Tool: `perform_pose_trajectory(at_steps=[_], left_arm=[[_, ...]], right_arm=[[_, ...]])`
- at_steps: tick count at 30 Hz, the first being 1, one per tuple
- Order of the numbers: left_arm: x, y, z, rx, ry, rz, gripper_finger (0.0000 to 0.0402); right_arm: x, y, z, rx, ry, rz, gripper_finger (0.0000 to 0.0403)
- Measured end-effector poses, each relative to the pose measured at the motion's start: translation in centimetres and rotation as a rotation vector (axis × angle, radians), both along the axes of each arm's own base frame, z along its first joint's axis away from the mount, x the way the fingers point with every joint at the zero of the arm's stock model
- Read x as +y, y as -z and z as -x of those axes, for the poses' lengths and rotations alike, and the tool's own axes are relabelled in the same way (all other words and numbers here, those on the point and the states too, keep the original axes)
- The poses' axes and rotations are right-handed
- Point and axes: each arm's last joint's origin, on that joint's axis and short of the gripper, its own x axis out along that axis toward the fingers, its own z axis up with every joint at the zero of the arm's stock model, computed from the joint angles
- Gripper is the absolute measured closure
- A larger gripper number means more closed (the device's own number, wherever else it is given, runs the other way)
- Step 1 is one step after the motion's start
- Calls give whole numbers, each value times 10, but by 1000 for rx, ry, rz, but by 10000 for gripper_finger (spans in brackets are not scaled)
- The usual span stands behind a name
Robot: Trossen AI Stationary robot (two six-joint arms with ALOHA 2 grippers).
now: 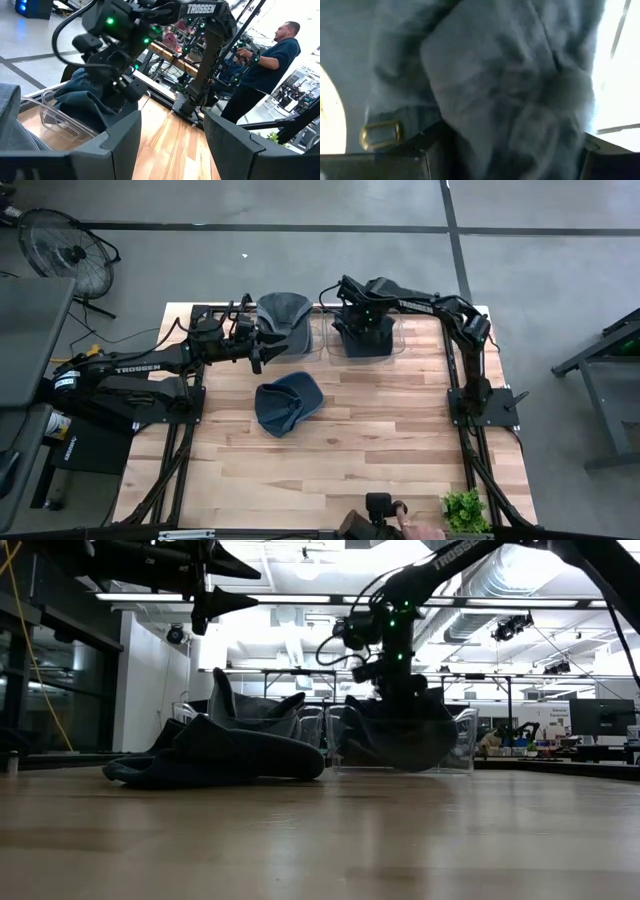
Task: Pick & Place hat
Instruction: Put the dark blue cap into the right transparent bin
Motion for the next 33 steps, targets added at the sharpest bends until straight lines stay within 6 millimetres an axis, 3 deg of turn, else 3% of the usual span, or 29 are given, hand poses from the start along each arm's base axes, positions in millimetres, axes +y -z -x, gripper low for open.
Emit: perform_pose_trajectory(at_steps=[13, 25, 33], left_arm=[[0, 0, 0, 0, 0, 0, 188], [1, 6, 0, 58, -19, 20, 188], [1, 6, 0, 57, -22, 44, 188]], right_arm=[[22, -50, 9, -162, 8, 3, 152], [55, -108, 24, -553, 104, -305, 153], [79, -130, 22, -654, 36, -308, 153]])
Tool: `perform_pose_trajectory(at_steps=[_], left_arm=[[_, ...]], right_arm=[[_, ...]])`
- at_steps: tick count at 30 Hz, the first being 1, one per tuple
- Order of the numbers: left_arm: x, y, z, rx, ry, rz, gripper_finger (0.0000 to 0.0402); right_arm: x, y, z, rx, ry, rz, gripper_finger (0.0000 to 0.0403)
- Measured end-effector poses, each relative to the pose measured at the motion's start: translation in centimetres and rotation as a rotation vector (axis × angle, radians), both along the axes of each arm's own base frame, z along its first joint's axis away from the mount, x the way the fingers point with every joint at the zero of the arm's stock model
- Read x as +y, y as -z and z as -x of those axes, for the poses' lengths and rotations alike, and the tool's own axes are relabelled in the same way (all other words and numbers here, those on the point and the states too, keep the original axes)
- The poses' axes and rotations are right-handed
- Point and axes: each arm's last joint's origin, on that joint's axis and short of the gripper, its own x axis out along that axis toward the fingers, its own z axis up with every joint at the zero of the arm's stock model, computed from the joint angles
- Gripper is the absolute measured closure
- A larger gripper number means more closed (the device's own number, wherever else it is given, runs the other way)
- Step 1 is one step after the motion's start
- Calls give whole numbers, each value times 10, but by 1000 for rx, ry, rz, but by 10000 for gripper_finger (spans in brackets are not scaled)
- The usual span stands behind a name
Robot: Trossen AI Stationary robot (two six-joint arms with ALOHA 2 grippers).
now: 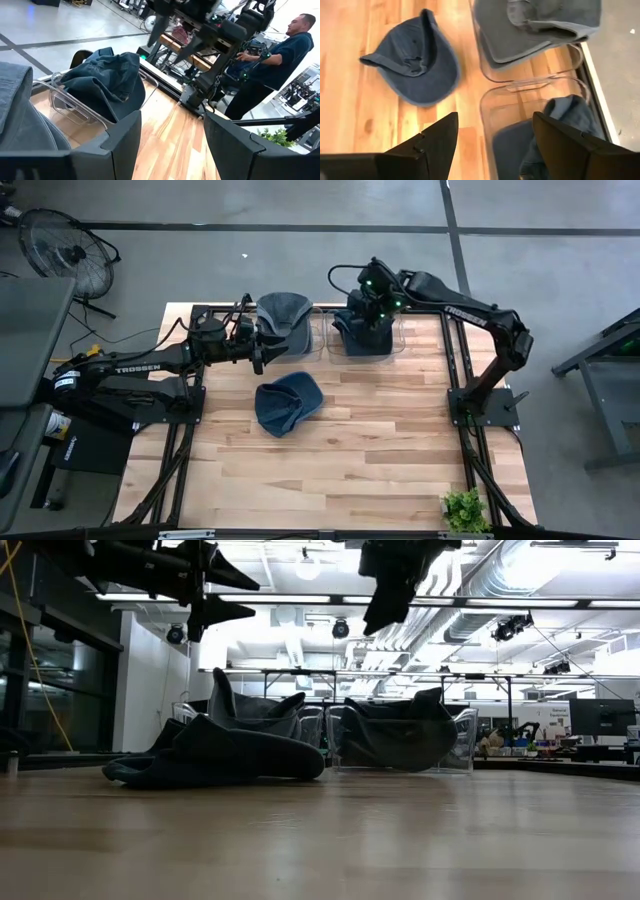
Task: Pick & Place hat
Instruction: Put the dark blue cap into the right transparent bin
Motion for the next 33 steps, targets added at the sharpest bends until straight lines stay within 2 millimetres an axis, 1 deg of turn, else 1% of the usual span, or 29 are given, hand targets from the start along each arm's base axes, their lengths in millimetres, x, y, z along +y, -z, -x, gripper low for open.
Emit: perform_pose_trajectory(at_steps=[11, 17, 21, 24, 33], left_arm=[[0, 0, 0, -6, 3, 24, 188], [-4, 0, -1, -13, 14, 61, 188], [-15, 4, -4, 22, 6, 98, 188], [-28, 8, -6, 56, -48, 130, 188], [-77, 22, -3, 122, -229, 240, 188]], right_arm=[[43, -3, -16, -13, -125, -26, 153], [54, -2, -20, -11, -154, -16, 153], [57, -2, -20, 3, -149, 8, 153], [57, -1, -20, 13, -149, 14, 153], [59, 1, -16, 49, -229, 36, 153]])
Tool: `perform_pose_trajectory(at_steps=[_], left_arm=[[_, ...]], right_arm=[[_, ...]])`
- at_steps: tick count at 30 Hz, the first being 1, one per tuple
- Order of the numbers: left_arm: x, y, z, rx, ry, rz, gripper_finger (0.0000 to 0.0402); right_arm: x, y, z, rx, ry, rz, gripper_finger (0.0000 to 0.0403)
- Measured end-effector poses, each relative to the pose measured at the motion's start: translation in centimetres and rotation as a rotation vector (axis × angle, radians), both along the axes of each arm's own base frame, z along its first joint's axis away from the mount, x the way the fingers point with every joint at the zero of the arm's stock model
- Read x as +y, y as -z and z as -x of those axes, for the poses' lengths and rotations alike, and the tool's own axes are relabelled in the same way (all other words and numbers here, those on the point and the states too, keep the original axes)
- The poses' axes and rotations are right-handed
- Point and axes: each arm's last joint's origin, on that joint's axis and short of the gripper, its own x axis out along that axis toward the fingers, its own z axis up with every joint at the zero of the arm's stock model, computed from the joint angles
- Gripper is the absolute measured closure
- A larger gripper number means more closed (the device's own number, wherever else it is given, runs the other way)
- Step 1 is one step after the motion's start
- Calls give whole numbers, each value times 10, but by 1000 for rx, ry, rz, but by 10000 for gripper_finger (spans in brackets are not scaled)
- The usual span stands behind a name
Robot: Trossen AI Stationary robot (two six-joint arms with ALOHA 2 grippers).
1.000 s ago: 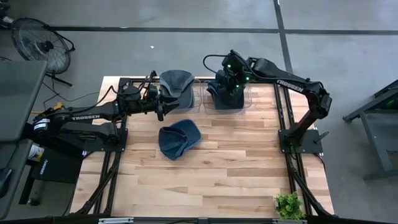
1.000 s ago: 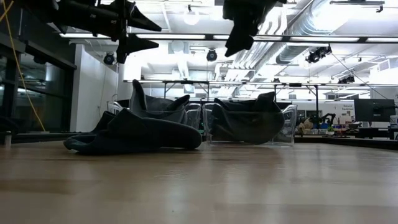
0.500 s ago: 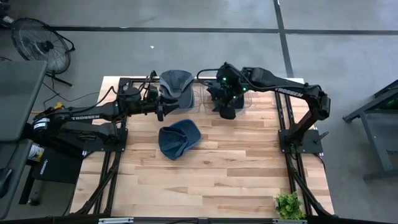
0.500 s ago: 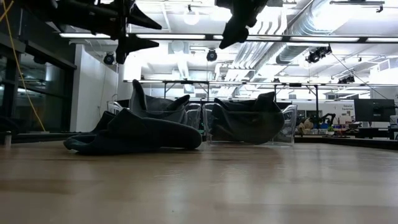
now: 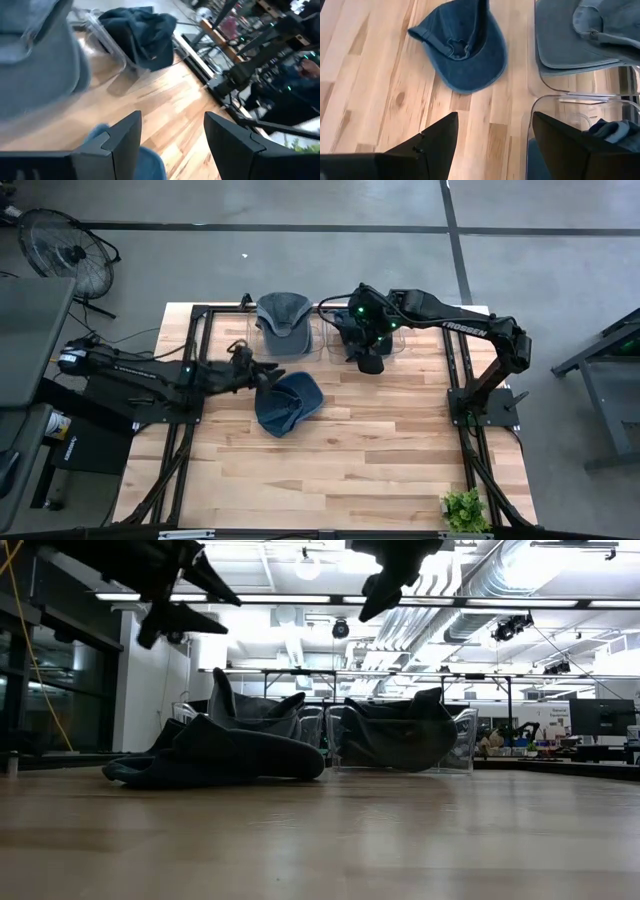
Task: Pick & Place hat
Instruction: Put the dark blue cap into the right transparent bin
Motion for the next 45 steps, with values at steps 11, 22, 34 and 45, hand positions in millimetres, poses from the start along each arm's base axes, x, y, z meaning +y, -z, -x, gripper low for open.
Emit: perform_pose_trajectory(at_steps=[11, 22, 34, 45], left_arm=[[-53, 23, -2, -67, -139, 158, 188], [-96, 45, -38, 104, -4, 262, 188], [-126, 23, -82, 565, 34, 158, 188], [-143, 43, -108, 814, 43, 134, 188]], right_arm=[[2, 0, 0, -26, -122, -13, 153], [4, -1, 0, -56, -176, -61, 153], [6, -2, 0, -75, -214, -120, 153], [6, -1, 1, -68, -215, -122, 153]])
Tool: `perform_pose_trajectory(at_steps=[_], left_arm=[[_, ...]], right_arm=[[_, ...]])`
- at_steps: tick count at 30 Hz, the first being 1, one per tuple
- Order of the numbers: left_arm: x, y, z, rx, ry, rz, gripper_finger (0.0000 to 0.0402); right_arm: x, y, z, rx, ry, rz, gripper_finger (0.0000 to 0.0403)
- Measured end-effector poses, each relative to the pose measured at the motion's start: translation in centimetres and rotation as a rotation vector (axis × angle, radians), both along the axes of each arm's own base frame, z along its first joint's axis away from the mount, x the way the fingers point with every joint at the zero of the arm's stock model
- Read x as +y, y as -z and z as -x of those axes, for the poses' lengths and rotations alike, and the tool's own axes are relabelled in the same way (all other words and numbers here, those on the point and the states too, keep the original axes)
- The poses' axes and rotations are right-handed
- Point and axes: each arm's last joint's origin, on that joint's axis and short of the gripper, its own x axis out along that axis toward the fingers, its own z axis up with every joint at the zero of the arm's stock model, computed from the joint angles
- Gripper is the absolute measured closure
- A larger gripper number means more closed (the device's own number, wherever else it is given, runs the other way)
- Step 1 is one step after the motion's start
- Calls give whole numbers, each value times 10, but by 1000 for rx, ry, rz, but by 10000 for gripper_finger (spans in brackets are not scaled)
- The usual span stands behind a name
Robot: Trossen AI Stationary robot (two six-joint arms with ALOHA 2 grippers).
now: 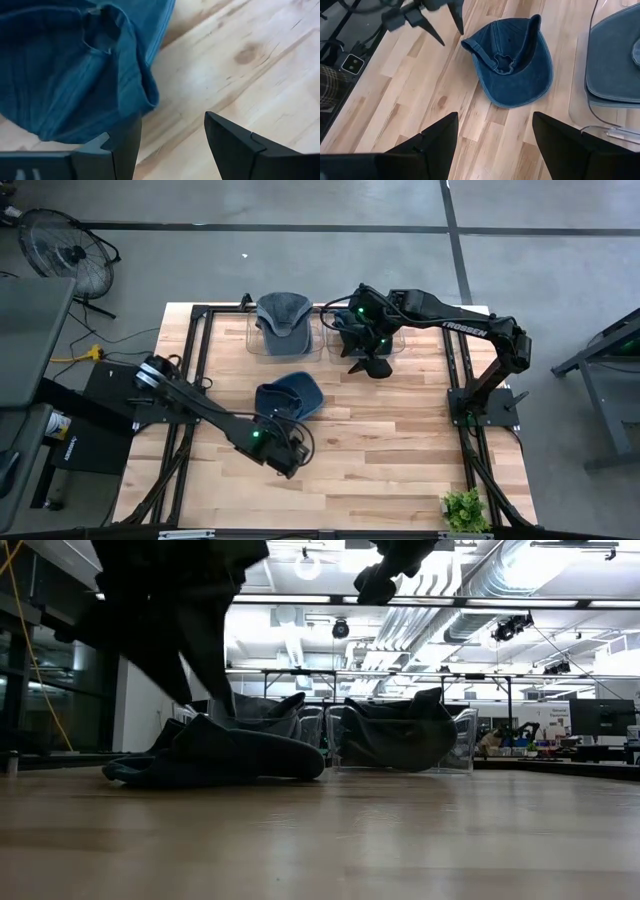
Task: Pick & Place hat
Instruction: Put the dark blue cap into the right transparent bin
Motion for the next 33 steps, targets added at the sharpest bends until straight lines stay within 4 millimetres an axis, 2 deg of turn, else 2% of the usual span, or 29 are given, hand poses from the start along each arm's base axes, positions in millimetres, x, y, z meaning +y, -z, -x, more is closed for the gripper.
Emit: perform_pose_trajectory(at_steps=[6, 10, 14, 21, 33], left_arm=[[-5, 15, -3, 38, -18, 0, 188], [-7, 17, 2, 73, -8, -18, 188], [-5, 30, 4, 126, -36, -60, 188], [-6, 39, -2, 115, -52, -71, 188], [15, 42, -12, 124, -100, -98, 198]], right_arm=[[0, 0, 0, 2, -4, 2, 153], [0, 0, 0, 2, -5, 4, 153], [0, 0, 0, 1, -7, 6, 153], [0, 0, 0, -4, -17, 14, 153], [0, 0, 0, -3, -14, 18, 153]])
